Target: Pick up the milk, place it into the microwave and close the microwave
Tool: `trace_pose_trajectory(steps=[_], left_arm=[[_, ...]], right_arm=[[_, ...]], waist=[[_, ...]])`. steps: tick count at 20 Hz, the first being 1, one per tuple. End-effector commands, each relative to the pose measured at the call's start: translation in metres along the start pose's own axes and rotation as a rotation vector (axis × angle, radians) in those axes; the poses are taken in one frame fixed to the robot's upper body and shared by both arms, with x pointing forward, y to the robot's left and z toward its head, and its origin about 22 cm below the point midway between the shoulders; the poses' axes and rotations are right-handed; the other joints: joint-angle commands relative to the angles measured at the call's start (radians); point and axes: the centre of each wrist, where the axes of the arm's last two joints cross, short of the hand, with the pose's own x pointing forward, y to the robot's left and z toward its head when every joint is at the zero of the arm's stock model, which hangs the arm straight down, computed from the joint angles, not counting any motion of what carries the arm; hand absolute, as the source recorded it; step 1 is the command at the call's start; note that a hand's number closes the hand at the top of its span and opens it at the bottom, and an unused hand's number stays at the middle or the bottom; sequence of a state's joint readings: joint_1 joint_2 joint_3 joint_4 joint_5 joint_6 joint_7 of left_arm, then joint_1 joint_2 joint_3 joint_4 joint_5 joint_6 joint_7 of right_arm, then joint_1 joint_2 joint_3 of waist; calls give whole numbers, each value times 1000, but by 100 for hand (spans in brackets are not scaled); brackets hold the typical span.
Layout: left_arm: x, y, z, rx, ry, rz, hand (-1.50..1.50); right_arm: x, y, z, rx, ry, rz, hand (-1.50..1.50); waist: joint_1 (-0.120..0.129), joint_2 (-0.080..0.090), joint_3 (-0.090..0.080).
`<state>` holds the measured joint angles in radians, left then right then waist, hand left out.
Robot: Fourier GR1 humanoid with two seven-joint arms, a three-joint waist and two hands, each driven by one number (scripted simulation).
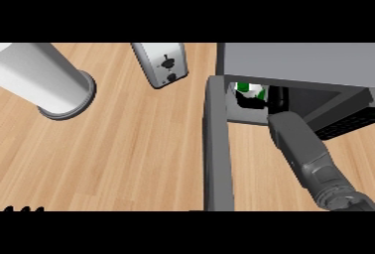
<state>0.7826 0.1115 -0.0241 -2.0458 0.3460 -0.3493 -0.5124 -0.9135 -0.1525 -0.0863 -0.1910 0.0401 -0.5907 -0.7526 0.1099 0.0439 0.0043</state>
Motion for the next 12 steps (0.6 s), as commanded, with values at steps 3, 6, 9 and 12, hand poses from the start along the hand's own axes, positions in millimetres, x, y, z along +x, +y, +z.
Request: trace_pose_trajectory(steps=[3,6,9,12], left_arm=[[-1,4,-2,-7,-2,1,-150],[-4,2,-6,-5,-5,1,-150],[-4,4,-5,-3,-13,3,-150],[-3,12,-2,-5,13,2,-150]], right_arm=[[7,-8,-15,-54,-50,37,150],[15,-10,-24,-110,-61,-43,150],[17,-9,-26,-159,-103,-15,150],[14,-16,-29,-203,-130,104,150]], waist=[[11,6,1],[13,13,3],[27,15,3],[34,16,0]])
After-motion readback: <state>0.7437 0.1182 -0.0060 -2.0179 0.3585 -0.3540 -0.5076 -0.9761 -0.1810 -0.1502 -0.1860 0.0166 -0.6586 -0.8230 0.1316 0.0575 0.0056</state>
